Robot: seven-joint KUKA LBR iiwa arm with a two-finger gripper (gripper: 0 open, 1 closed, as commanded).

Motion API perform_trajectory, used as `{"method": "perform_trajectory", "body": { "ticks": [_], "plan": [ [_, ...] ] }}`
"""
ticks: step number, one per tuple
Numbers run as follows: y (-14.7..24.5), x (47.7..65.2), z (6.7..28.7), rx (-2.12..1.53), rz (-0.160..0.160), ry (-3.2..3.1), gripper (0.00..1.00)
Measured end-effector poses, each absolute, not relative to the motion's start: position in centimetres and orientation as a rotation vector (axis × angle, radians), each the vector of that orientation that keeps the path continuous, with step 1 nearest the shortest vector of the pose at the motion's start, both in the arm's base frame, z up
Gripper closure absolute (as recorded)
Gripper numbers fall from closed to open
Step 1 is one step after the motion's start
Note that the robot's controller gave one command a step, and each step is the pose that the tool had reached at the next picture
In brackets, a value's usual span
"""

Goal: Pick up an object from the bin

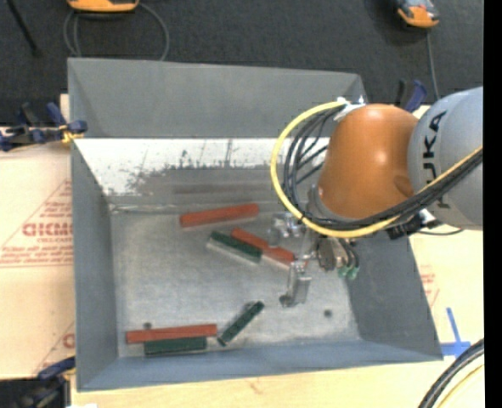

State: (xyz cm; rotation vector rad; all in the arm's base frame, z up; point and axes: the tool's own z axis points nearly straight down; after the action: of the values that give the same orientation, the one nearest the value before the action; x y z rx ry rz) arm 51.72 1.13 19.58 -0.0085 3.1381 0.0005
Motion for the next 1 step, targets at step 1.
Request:
{"method": "perform_trajectory", "body": {
  "ticks": [1],
  "plan": [
    [-1.68, 56.65, 13.02, 0.152, 0.002, 3.128, 0.00]
  ]
}}
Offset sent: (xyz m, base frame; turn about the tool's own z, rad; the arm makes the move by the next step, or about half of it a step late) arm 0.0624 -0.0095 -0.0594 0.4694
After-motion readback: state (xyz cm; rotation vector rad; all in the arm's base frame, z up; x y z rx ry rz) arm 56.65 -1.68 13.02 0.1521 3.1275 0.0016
